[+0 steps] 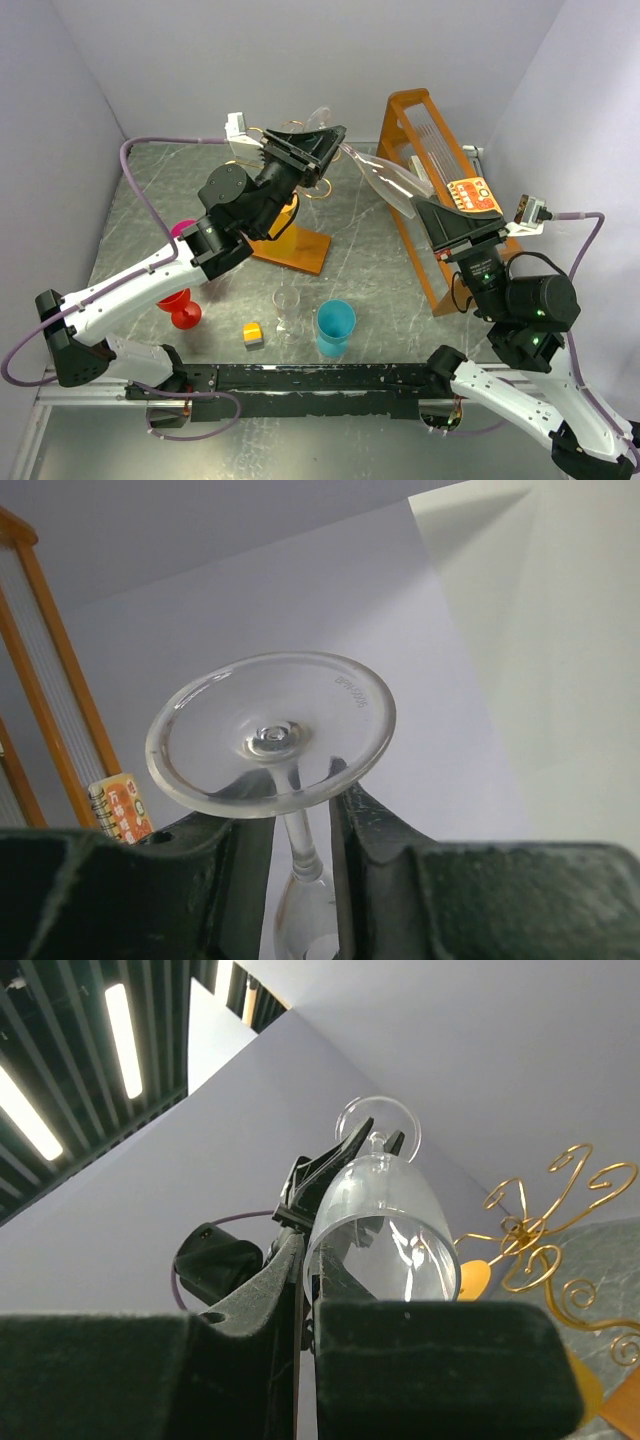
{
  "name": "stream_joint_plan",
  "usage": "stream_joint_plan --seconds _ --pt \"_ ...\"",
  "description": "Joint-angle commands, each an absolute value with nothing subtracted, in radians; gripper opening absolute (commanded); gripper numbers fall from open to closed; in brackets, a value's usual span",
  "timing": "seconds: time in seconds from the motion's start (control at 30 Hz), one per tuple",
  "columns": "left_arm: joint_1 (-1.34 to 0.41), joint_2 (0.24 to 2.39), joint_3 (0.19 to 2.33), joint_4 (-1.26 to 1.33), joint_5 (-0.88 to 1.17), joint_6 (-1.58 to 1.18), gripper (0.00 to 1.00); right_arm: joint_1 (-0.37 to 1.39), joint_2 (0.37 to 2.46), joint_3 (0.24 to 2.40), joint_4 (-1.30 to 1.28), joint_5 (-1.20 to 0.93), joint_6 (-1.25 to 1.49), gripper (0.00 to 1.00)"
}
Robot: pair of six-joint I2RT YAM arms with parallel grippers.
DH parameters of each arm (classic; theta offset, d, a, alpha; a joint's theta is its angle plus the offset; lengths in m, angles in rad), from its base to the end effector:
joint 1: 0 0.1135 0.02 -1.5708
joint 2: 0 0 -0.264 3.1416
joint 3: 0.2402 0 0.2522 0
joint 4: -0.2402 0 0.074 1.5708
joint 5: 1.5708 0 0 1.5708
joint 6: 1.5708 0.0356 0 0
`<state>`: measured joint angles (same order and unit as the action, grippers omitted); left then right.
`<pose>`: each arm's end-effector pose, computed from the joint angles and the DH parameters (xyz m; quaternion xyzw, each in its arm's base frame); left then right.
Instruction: Place the wine glass upside down on the wine glass rack
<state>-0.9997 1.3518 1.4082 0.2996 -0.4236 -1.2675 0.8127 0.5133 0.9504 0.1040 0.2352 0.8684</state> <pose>0.1764 -0.2475 0.4820 -0.2456 0.5299 -0.6765 0.4486 0.0608 0.0521 0.4571 0.1157 0.4860 0.6054 0.6196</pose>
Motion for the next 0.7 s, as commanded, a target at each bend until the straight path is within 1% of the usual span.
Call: stream_joint_plan --seconds 0.0,0.17,0.2,0.23,0.37,0.4,0.5,0.57,0.67 --pt "-1.005 1.324 1.398 0.411 -0.471 -1.217 0.35 0.810 0.507 0.953 0.124 0.174 0.900 0.00" --pt "-1.005 1.325 1.375 0.464 -0.485 -1.222 0.22 0.809 0.508 0.967 0.098 0.163 0.904 0.00" --pt "-1.006 1.327 1.372 0.477 -0.483 -1.218 0.13 0.810 0.509 0.968 0.094 0.163 0.905 0.00" --pt "-1.005 1.331 1.368 0.496 -0.475 -1.211 0.08 0.810 0.508 0.969 0.087 0.163 0.907 0.00" --pt "-1.005 1.344 1.374 0.520 -0.464 -1.168 0.07 0.810 0.517 0.994 0.007 0.180 0.908 0.00" --pt "-1.006 1.341 1.371 0.523 -0.464 -1.157 0.07 0.811 0.519 1.009 -0.021 0.183 0.906 0.05" --pt "-1.006 1.331 1.352 0.541 -0.474 -1.128 0.07 0.811 0.511 1.032 -0.087 0.192 0.901 0.31" --pt "-1.005 1.325 1.344 0.546 -0.475 -1.095 0.07 0.810 0.497 1.019 -0.097 0.188 0.905 0.46" --pt "-1.005 1.311 1.333 0.543 -0.480 -1.051 0.07 0.811 0.492 1.032 -0.129 0.171 0.893 0.58"
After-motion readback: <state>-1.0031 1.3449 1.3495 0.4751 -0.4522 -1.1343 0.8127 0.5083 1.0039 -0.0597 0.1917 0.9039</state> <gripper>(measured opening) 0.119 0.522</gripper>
